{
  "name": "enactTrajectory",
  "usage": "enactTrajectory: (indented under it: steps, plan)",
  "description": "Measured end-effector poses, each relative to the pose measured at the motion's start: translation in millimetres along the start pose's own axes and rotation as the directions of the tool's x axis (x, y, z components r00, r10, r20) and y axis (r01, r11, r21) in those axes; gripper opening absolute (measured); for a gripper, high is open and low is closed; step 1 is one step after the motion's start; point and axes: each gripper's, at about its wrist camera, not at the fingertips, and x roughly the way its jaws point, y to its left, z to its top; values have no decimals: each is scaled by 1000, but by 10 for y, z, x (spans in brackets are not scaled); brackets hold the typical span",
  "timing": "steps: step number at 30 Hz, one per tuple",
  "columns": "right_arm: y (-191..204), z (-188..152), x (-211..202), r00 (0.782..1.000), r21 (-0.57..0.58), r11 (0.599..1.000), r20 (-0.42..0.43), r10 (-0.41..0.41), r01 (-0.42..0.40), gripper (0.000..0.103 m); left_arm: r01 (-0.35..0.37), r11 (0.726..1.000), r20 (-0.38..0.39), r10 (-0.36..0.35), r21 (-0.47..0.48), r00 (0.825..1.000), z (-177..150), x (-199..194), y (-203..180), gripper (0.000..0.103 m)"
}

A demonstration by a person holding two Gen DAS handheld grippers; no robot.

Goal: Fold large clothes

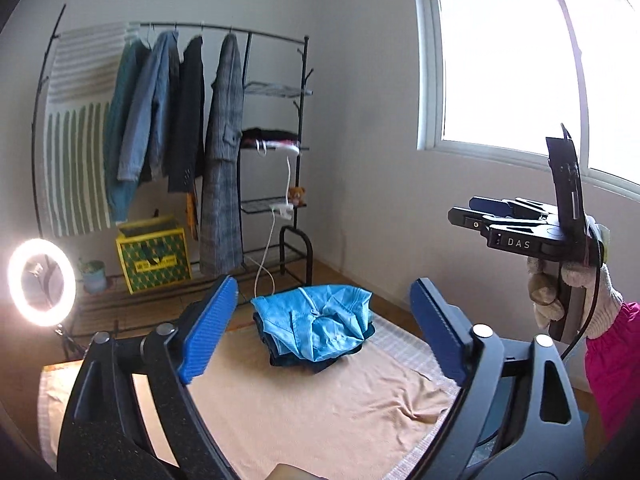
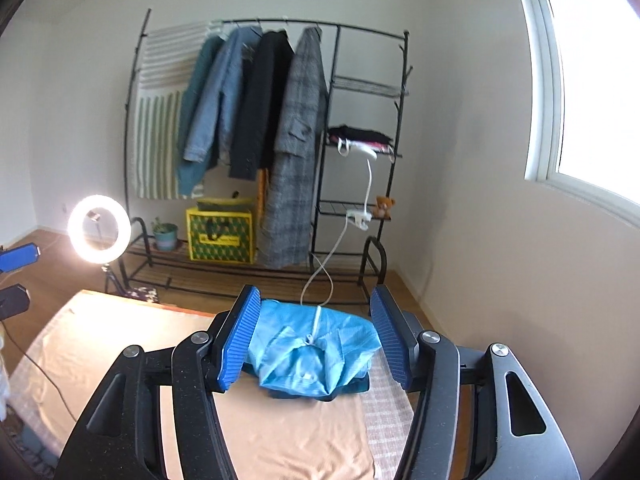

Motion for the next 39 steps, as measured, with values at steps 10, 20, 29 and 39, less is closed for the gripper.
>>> enactTrajectory:
  steps: [10, 20, 29, 39]
  plan:
    - [277, 122, -651, 999, -2, 1000, 53, 14, -14, 68, -54, 998, 60, 52, 34, 997, 49, -823, -191, 103]
    - [619, -272, -715, 1000, 16, 1000, 11, 18, -18, 84, -57, 998, -42, 59, 31, 997, -622, -864, -178, 103]
    - [916, -844, -468, 999, 49, 998, -35, -29, 31, 88, -87, 996, -118, 88, 19, 989, -1328, -650, -32, 103]
    - [1152, -1501, -42, 993, 65, 996, -112, -47, 55, 88, -148, 989, -210, 139, -26, 968, -1859, -289, 262, 103]
